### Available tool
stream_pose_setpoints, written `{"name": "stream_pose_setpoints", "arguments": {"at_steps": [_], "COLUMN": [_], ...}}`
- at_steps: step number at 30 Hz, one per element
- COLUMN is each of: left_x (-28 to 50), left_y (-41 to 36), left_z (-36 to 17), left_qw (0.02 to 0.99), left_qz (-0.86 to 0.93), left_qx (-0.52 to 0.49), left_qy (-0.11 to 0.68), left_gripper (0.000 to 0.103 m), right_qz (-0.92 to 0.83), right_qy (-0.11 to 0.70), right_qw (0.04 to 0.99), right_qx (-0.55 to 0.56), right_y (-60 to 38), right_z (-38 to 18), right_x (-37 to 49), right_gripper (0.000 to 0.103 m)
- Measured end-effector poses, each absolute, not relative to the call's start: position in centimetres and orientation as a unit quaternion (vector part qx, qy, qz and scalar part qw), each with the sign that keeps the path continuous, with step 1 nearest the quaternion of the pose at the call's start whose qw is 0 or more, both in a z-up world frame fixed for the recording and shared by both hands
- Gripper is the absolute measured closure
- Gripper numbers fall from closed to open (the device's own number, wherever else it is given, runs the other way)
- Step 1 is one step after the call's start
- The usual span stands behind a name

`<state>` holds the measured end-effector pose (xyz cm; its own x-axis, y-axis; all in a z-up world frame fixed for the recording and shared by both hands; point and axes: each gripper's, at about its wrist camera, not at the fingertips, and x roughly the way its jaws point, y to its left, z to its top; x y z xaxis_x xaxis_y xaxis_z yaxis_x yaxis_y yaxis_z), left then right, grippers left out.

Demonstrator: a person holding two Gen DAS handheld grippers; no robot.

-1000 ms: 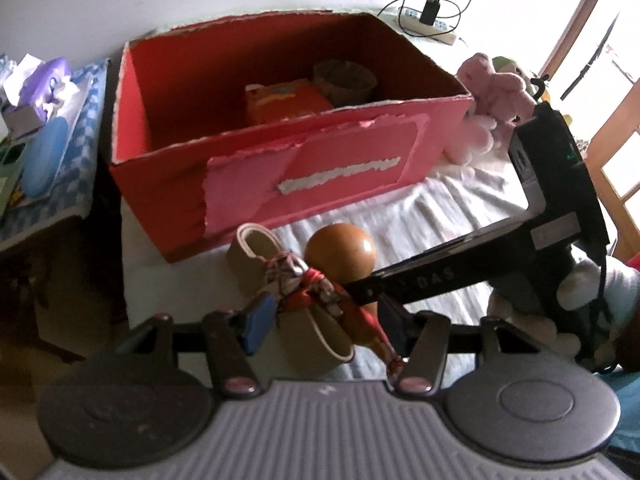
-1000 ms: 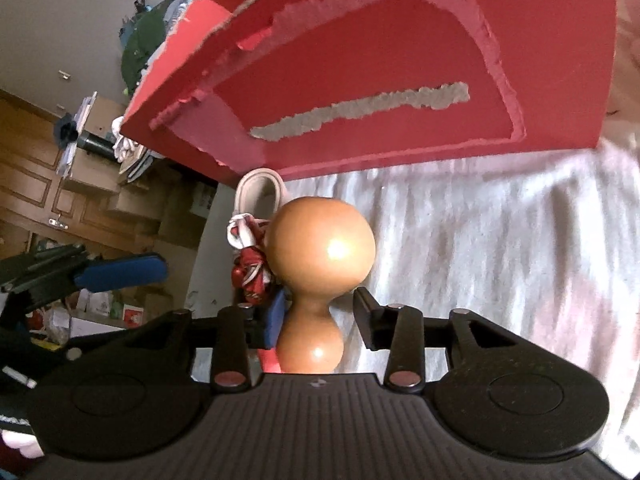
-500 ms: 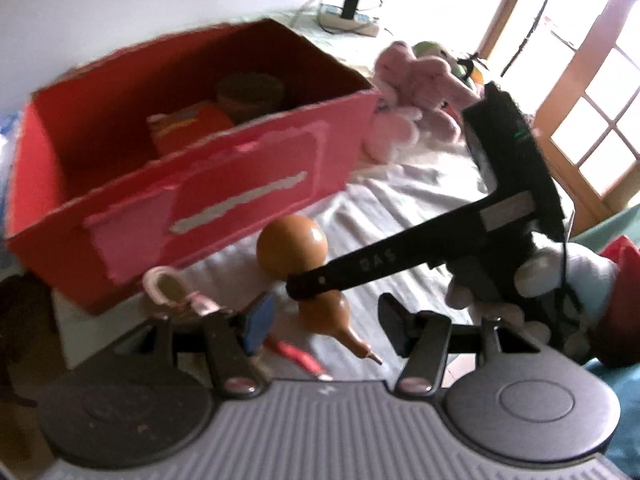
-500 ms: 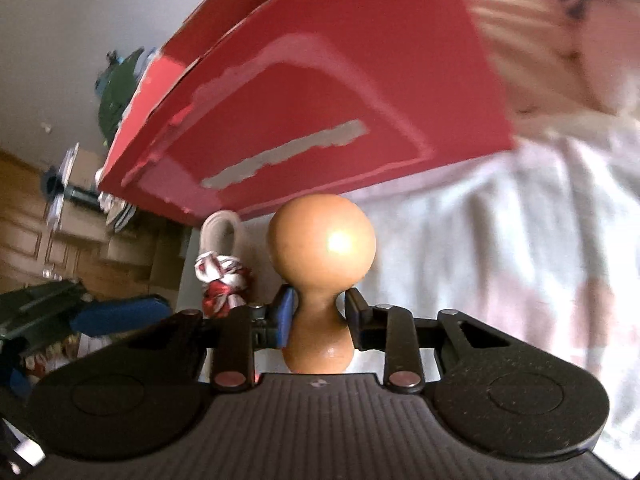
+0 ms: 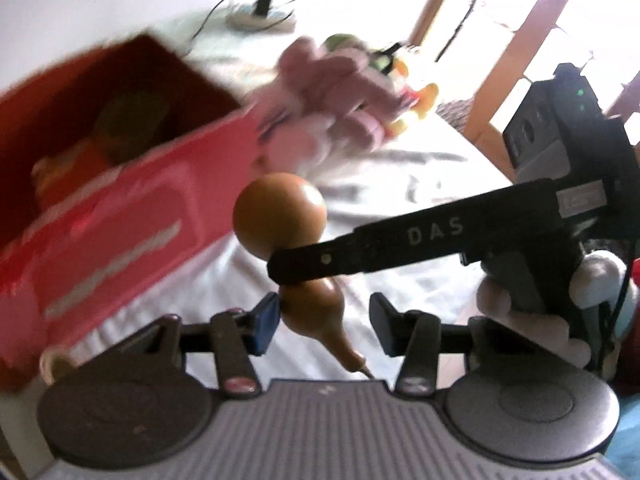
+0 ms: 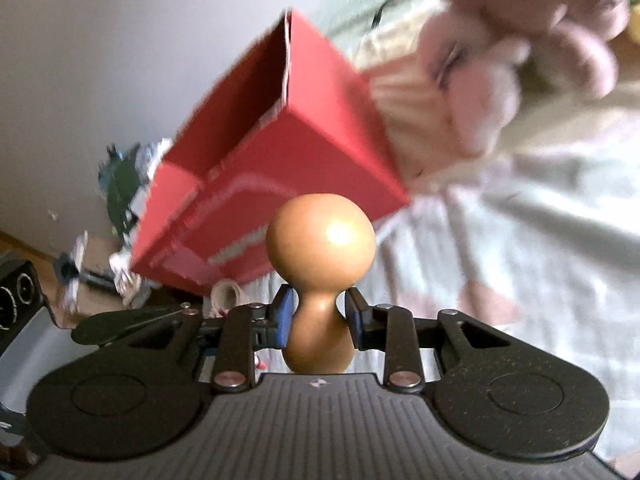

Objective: Organize objects
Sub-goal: 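Lift the gourd and carry it into the red box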

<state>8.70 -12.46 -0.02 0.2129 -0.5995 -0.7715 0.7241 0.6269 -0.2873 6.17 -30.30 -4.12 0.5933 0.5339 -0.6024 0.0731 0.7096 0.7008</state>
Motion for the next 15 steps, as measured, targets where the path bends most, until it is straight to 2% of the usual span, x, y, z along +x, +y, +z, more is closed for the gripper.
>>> {"name": "stream_pose_setpoints", "arguments": {"at_steps": [9,15], "left_x": [9.5,12.5], "left_y": [-12.3,-9.0], "left_z": [8.0,11.0], "left_qw": [0.821,0.862], "left_qz": [-0.447,-0.387], "left_qx": [0.058,0.054], "left_qy": [0.35,0.322], "left_gripper": [0.053,0.053], "right_qz": [0.184,0.24], "right_qy": [0.325,0.327], "right_qw": [0.854,0.853], "right_qx": [0.362,0.329], "right_y": [-32.1,-28.8], "right_z": [2.9,5.6], "right_x": [7.6,14.0], "right_gripper": [0.072,0.072]}}
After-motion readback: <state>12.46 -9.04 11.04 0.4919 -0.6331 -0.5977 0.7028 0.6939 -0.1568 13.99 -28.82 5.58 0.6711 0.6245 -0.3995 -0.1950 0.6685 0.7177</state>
